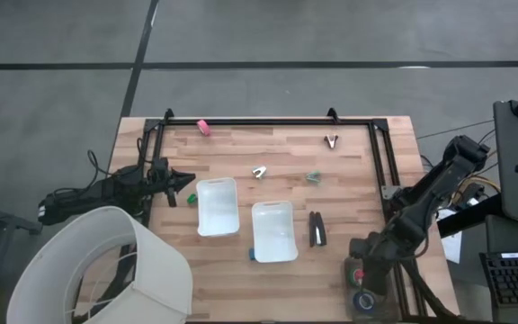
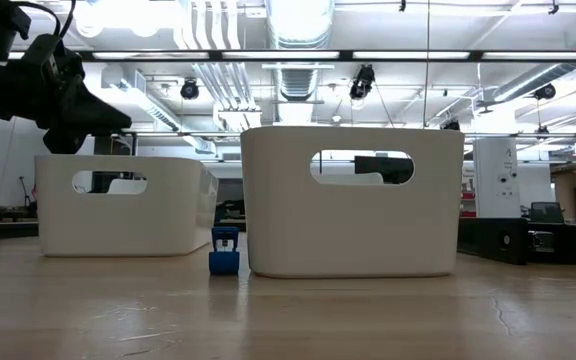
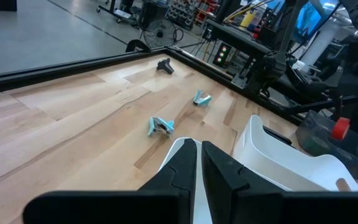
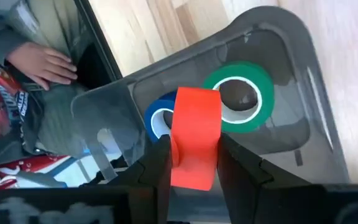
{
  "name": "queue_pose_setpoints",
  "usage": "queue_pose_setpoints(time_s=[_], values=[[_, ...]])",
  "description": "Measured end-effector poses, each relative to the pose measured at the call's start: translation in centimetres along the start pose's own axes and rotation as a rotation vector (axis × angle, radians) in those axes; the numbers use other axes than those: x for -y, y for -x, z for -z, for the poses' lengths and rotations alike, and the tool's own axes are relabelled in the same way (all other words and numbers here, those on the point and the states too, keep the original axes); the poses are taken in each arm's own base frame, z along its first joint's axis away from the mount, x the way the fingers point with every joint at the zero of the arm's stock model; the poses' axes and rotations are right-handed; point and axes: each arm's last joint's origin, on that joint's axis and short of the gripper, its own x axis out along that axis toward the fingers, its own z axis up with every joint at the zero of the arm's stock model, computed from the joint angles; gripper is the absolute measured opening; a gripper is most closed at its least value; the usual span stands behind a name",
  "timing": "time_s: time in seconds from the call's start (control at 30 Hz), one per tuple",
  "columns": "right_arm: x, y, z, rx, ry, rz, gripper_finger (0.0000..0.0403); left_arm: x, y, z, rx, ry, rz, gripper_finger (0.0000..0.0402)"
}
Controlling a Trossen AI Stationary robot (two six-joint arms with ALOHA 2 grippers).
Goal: Pick and place Stapler, Stapler remover, tape
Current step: Put the red tape into the black bin
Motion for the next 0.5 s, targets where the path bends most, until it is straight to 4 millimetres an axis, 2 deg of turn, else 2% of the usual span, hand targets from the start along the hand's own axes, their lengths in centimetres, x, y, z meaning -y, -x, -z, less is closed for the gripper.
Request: queue_pose_setpoints(time_s=[0.17, 0.5], values=[[1.0, -0.8, 0.1, -0.009, -0.054, 0.046, 0.0112, 0.0, 0.0, 0.0, 0.000, 0.000, 0.000, 0.0028], [2.4, -0.5, 0.5, -0.038, -0.145, 0.190, 0.0187, 0.0, 0.0, 0.0, 0.000, 0.000, 0.000, 0.0028]])
